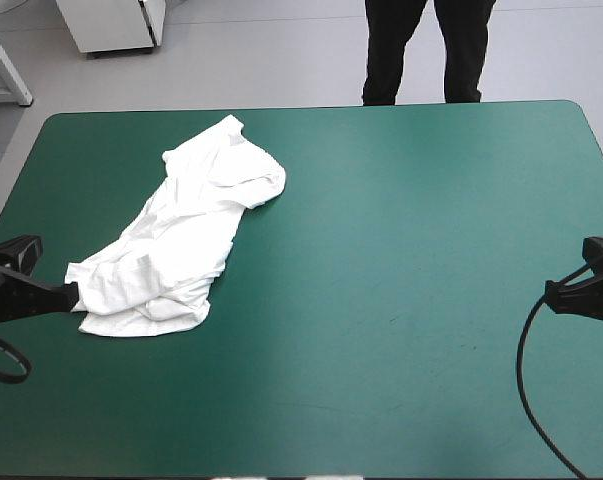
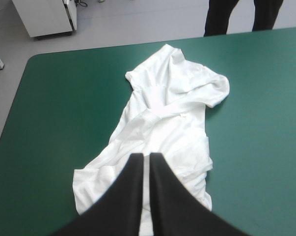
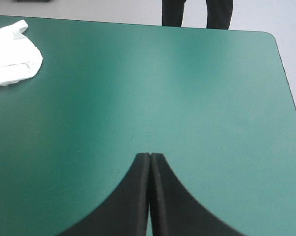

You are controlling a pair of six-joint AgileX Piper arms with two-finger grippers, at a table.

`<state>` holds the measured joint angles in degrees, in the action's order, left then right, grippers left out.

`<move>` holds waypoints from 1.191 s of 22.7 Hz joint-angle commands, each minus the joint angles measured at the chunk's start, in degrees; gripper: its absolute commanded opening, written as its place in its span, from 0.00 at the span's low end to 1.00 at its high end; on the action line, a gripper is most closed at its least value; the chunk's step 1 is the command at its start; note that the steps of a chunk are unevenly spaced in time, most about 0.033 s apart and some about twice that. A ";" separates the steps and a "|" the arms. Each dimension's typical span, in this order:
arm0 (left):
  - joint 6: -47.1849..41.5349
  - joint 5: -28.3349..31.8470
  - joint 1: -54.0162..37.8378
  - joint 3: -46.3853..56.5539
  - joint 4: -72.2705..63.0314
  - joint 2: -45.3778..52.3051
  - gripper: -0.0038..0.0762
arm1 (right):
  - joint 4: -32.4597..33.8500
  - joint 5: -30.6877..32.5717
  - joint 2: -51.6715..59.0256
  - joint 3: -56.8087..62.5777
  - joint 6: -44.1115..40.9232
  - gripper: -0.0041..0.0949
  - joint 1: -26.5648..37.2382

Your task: Fold the cloth

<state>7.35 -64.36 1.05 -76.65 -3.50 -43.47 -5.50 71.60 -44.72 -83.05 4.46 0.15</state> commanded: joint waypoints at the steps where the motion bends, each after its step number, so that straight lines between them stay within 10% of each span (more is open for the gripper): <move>1: 5.26 7.52 0.04 -3.49 -4.26 -5.22 0.32 | -0.26 -0.68 -0.40 -1.57 0.43 0.02 0.00; 5: 1.76 8.17 0.04 -10.61 -4.42 -14.12 0.68 | -0.26 -0.10 -0.40 -1.57 0.43 0.02 0.00; 19: 2.15 -8.88 0.04 -38.40 -1.18 -52.88 0.68 | 0.15 -0.10 -0.48 -1.57 0.43 0.02 0.00; 27: 3.11 -6.33 3.66 -38.40 -2.23 -68.21 0.67 | 0.52 -0.10 -0.54 -1.57 0.43 0.02 0.00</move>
<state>10.58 -71.64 3.99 -113.08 -5.14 -112.61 -5.54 71.60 -44.72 -83.05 4.46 0.15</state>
